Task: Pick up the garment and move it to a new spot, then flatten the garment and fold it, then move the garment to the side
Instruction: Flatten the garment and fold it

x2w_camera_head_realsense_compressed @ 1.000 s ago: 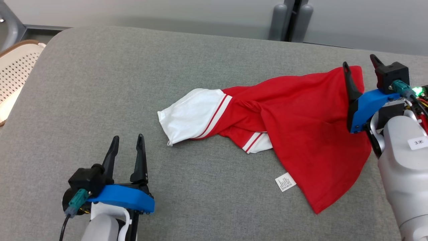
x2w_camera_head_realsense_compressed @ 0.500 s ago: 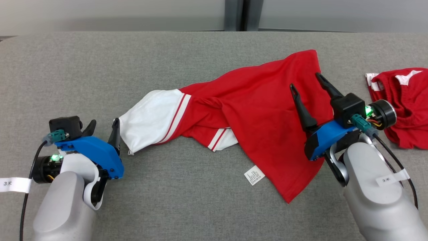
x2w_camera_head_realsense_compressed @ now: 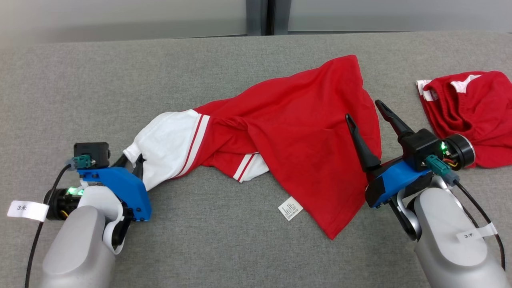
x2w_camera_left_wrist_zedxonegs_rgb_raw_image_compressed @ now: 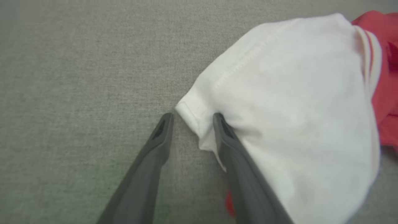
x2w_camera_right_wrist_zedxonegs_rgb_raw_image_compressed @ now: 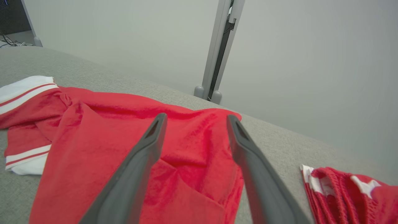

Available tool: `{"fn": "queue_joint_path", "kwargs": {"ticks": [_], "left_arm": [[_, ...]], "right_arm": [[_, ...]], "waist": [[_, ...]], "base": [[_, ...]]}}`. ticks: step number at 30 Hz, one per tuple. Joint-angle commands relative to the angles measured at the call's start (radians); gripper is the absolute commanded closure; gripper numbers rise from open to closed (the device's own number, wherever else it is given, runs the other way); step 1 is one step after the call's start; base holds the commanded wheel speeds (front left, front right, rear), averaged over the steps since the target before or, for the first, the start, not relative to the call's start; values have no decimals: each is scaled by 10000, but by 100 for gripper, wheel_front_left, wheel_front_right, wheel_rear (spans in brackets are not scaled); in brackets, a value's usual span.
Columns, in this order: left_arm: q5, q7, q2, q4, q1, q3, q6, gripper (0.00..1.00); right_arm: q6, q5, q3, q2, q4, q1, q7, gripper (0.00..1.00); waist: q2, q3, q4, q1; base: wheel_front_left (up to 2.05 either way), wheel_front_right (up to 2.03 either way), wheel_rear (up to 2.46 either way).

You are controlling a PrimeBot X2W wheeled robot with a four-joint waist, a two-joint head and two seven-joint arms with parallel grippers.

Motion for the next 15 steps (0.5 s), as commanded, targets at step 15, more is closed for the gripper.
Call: {"fn": "queue_joint_path", "kwargs": {"ticks": [15], "left_arm": [[863, -3120, 685, -1655, -91, -1438, -45, 100]], "right_arm": [[-2, -158, -928, 152, -564, 1076, 152, 0]], "waist": [[0, -602, 516, -1]], "base": [[0, 0, 0]]}}
